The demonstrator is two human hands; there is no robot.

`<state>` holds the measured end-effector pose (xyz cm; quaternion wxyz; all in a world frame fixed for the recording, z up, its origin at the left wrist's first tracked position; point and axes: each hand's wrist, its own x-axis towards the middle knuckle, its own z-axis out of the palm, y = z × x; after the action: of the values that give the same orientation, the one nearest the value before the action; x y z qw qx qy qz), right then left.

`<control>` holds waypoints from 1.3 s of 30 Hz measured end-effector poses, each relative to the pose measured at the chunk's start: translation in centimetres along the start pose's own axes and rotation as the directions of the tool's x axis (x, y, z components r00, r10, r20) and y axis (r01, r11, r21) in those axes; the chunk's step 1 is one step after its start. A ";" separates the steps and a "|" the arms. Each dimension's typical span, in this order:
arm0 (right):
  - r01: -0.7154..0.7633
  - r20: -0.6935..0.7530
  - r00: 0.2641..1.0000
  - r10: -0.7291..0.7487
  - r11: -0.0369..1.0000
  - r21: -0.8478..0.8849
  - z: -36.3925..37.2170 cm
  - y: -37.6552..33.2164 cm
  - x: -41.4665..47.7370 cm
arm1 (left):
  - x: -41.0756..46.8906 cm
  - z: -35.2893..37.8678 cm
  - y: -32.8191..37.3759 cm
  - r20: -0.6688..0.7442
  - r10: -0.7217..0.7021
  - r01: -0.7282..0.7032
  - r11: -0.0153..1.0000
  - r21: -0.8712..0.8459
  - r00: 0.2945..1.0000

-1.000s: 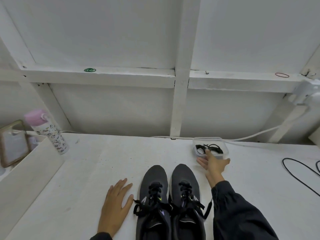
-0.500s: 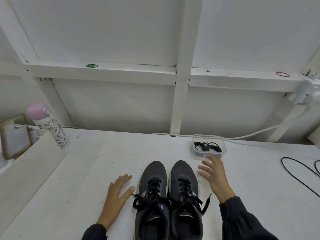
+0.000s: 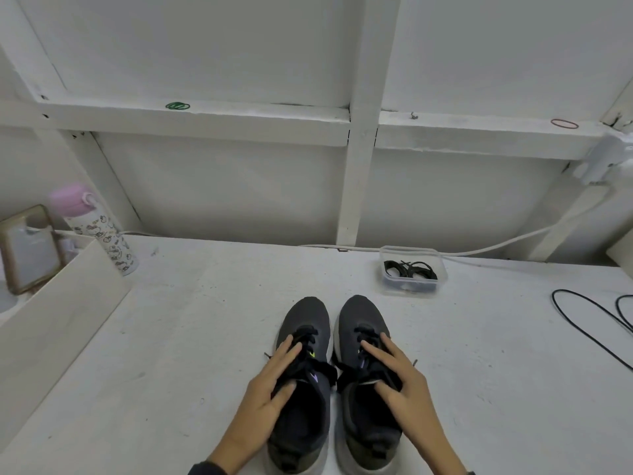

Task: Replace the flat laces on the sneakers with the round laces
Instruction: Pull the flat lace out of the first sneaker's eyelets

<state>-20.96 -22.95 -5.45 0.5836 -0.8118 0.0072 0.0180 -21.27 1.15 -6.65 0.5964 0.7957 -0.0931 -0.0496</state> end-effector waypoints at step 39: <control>0.034 -0.122 0.992 -0.023 0.995 0.089 -5.7 0.2 -1.5 | 2.7 3.0 5.9 0.031 0.196 -0.194 0.907 0.373 0.980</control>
<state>-22.38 -28.41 -3.78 0.6186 -0.7840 0.0318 -0.0399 -19.71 -3.87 -1.74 0.4360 0.8817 -0.1777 0.0315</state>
